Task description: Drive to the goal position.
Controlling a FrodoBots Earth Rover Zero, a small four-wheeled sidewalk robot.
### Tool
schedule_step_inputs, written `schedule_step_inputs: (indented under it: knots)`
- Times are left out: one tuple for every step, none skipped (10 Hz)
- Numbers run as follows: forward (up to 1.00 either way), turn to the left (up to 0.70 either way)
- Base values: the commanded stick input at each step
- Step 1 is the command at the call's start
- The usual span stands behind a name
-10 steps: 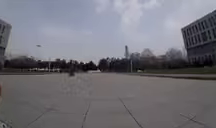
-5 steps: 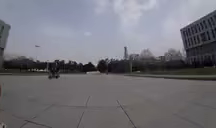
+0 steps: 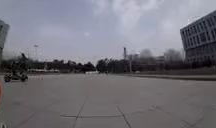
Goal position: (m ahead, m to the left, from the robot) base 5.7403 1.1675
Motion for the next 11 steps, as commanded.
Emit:
schedule_step_inputs:
  knots:
    - [0.85, 0.32]
    - [0.85, 0.28]
    - [0.85, 0.25]
    - [0.85, 0.11]
    - [0.85, 0.00]
    - [0.85, 0.00]
    - [0.85, 0.00]
    - [0.85, 0.00]
    - [0.85, 0.00]
    - [0.85, 0.00]
    - [0.85, 0.00]
